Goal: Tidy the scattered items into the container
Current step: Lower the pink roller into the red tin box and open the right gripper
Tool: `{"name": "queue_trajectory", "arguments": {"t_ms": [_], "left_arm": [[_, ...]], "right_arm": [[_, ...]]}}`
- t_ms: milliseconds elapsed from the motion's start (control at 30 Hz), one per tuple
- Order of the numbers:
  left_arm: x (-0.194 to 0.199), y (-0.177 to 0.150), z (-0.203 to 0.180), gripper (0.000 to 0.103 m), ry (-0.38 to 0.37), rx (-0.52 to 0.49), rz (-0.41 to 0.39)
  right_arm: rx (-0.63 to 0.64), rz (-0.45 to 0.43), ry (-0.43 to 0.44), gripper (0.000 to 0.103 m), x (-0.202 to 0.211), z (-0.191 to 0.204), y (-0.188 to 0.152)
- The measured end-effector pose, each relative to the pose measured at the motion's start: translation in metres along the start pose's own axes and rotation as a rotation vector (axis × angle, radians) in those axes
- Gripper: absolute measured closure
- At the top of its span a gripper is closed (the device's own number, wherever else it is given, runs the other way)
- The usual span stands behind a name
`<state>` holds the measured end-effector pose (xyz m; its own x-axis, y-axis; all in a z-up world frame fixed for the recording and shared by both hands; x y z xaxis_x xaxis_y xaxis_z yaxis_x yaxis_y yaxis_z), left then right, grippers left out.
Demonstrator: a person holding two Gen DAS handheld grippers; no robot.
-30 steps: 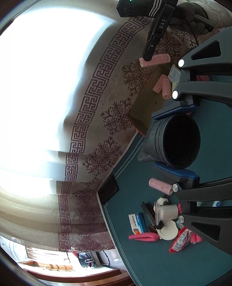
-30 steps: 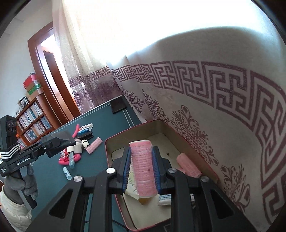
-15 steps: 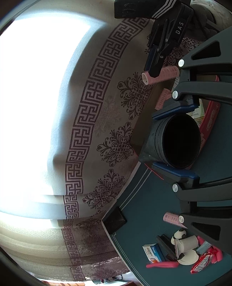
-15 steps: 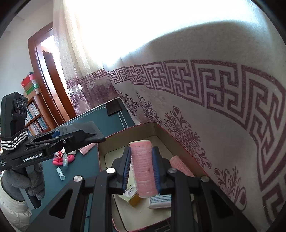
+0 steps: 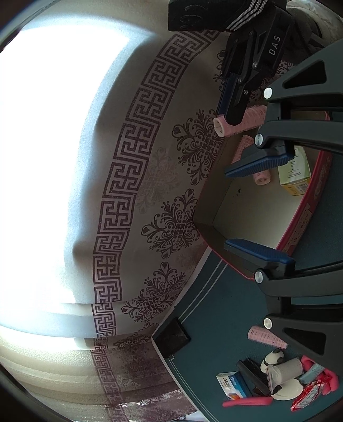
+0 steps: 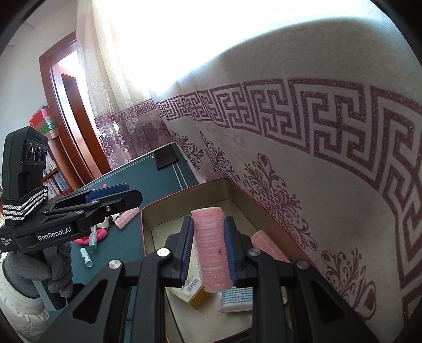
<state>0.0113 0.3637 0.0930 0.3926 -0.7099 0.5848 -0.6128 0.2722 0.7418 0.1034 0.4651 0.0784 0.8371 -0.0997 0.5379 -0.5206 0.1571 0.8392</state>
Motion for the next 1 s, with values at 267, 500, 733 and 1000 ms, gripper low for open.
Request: {"name": "queue_trajectory", "arguments": {"t_ms": [267, 500, 733, 1000], "left_arm": [[0.048, -0.049, 0.051, 0.032, 0.09, 0.075, 0.026], [0.107, -0.09, 0.106, 0.032, 0.176, 0.204, 0.006], [0.144, -0.159, 0.11, 0.029, 0.202, 0.231, 0.097], [0.133, -0.215, 0.069, 0.029, 0.178, 0.175, 0.171]], "right_arm": [[-0.015, 0.019, 0.041, 0.076, -0.007, 0.009, -0.004], [-0.051, 0.062, 0.057, 0.074, -0.016, 0.01, -0.014], [-0.013, 0.071, 0.027, 0.038, -0.011, 0.019, -0.016], [0.021, 0.06, 0.007, 0.036, 0.004, 0.03, -0.016]]}}
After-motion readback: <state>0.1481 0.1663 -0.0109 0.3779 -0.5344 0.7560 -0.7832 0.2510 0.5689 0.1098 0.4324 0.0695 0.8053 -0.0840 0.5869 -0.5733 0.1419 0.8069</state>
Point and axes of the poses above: each gripper's, at about its wrist camera, not at the fingertips, and x roughly against the way its jaws point, z to its left, y to its top, the point moved 8 cm from there along -x, roughly the way its jaws point, and after that the axes turned 12 degrees about x, right-handed, at the moved point
